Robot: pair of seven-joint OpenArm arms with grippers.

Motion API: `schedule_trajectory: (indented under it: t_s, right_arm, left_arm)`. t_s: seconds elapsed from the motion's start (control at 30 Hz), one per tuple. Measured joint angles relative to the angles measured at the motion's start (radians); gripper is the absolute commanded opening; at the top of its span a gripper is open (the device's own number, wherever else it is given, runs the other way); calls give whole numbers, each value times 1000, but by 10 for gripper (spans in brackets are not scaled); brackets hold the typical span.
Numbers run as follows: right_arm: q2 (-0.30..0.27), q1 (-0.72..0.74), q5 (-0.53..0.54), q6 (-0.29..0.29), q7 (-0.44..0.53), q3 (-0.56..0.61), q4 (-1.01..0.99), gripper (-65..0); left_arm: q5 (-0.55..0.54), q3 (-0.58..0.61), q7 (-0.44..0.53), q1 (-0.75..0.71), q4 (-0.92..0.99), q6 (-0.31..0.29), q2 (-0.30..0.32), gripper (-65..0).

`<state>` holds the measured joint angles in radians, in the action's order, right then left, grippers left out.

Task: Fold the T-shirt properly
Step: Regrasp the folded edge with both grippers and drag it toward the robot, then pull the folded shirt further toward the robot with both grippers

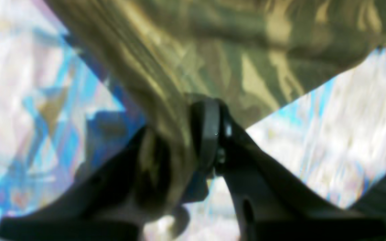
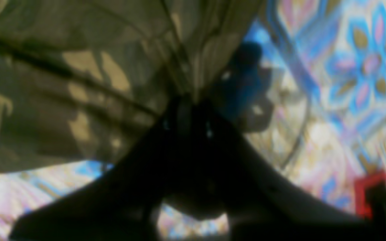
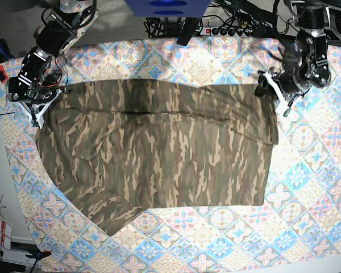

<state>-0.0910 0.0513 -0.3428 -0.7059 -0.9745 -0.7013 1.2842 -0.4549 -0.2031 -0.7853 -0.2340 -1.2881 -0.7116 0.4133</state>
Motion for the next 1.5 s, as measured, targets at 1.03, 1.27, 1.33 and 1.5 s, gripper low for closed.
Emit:
schedule_trajectory:
  t_s: [1.03, 1.27, 1.33, 1.5]
  right_arm:
    - [-6, -138, -46, 3, -69, -51, 87, -646]
    - [-6, -139, -50, 3, -67, -51, 88, -551]
    - [-6, -138, -53, 3, -65, -51, 88, -538]
    - [-6, -138, -53, 6, -66, -51, 88, -534]
  left_arm:
    - [-60, -92, 233, -316, -20, -47, 18, -554]
    - [50, -106, 110, -308, -193, 8, 5, -503]
    - [83, -111, 87, -308, -271, 23, 9, -436]
    - [79, -136, 100, -226, -360, 11, -39, -236]
